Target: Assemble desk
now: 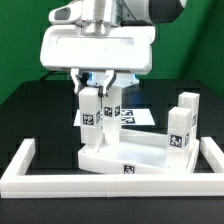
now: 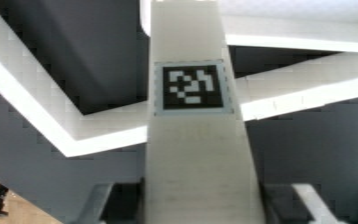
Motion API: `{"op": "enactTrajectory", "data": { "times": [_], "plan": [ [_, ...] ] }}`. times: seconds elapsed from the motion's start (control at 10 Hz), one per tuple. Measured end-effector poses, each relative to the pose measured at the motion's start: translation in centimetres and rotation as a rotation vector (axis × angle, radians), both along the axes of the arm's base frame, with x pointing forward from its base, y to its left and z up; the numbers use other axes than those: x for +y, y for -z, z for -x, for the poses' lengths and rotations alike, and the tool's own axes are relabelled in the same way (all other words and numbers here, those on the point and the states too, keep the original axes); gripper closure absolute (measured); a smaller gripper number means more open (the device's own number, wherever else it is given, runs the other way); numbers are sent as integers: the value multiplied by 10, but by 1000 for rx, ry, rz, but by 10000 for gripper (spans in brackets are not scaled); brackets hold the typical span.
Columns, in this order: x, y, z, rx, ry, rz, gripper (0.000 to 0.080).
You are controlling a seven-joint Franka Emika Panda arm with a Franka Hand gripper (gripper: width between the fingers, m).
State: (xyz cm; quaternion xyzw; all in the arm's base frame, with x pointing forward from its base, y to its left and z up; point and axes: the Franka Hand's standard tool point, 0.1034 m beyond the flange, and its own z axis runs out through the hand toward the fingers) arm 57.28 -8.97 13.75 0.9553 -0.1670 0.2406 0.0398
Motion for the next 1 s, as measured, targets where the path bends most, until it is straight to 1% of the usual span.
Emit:
{"op": "enactTrajectory", "data": {
  "times": [0.3, 0.5, 0.7, 0.8, 0.9, 1.0],
  "plan": [
    [2, 9, 1, 10, -5, 8, 509],
    [1, 9, -1, -10, -6, 30, 509],
    [1, 9, -1, -10, -6, 30, 509],
    [1, 10, -1, -10, -6, 30, 433],
    [1, 10, -1, -9, -6, 30, 433],
    [0, 10, -1, -9, -6, 30, 277]
  ]
}}
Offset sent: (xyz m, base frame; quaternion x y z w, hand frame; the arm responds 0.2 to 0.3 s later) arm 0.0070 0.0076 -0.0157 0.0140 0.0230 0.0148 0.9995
